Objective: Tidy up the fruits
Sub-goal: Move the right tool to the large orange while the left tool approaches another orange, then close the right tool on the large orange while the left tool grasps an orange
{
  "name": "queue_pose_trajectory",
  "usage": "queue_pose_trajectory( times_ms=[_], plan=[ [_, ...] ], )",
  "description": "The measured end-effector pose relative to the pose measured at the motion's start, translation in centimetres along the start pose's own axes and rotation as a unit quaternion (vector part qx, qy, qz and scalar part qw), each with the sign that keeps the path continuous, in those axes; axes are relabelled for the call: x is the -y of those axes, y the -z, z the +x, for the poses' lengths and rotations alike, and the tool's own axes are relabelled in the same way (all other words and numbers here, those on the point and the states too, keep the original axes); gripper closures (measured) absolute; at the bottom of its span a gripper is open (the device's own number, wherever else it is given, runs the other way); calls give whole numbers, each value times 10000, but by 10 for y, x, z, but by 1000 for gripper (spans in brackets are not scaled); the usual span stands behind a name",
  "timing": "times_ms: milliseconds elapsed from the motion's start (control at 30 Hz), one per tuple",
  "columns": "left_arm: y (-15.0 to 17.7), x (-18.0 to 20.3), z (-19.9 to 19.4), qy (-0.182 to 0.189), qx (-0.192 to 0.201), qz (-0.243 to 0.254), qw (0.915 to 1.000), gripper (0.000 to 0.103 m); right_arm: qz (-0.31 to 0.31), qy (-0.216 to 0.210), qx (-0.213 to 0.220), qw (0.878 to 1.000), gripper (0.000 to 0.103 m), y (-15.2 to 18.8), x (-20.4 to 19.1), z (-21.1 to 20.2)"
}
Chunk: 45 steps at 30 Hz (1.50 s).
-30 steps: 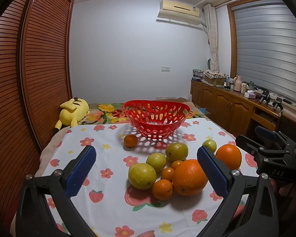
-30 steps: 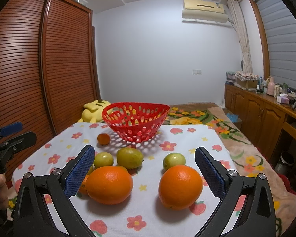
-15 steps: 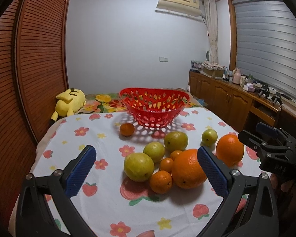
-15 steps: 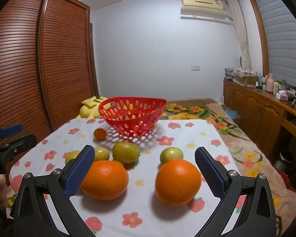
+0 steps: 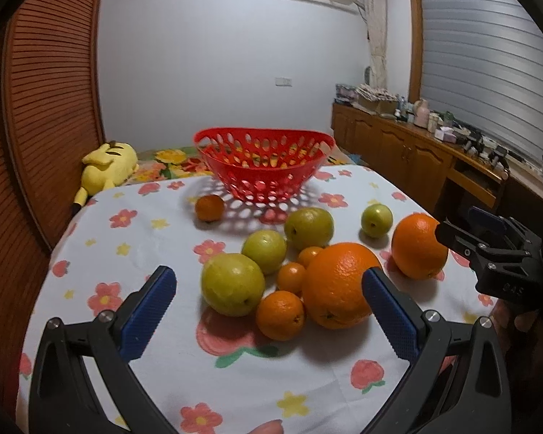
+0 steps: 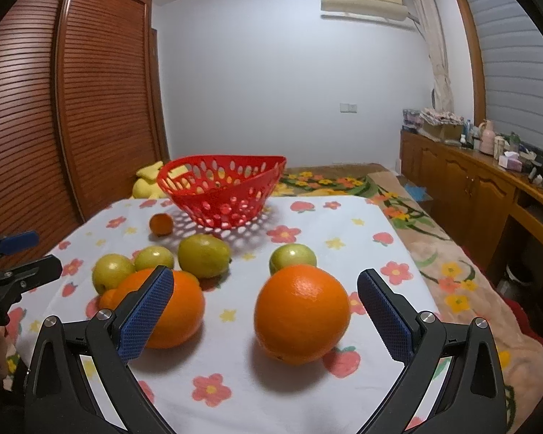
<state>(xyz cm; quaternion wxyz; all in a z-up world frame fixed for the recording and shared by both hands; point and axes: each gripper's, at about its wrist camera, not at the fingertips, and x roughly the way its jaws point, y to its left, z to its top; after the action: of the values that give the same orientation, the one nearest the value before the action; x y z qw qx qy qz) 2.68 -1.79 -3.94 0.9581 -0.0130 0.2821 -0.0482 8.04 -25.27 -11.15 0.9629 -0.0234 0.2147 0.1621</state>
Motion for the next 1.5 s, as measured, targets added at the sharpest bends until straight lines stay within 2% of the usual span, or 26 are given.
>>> queue_pose_trajectory(
  times_ms=[433, 867, 1200, 1300, 1367, 1500],
  plan=[
    [-3, 12, 29, 496, -470, 232, 9974, 0, -39, -118, -607, 9981, 4, 9, 22, 30],
    [-5, 29, 59, 1029, -983, 458, 9888, 5, 209, -422, -1253, 9910, 4, 14, 34, 64],
    [-11, 42, 77, 1180, -1270, 702, 9823, 11, 163, -446, -1429, 9886, 5, 16, 36, 73],
    [-11, 44, 82, 1151, -1342, 752, 9814, 11, 106, -436, -1468, 9881, 9, 16, 36, 75],
    [-12, 46, 85, 1113, -1389, 803, 9808, 11, 79, -510, -1499, 9874, 18, 17, 38, 76],
    [-13, 49, 90, 1091, -1446, 928, 9791, 11, 182, -484, -1455, 9880, 18, 19, 43, 72]
  ],
)
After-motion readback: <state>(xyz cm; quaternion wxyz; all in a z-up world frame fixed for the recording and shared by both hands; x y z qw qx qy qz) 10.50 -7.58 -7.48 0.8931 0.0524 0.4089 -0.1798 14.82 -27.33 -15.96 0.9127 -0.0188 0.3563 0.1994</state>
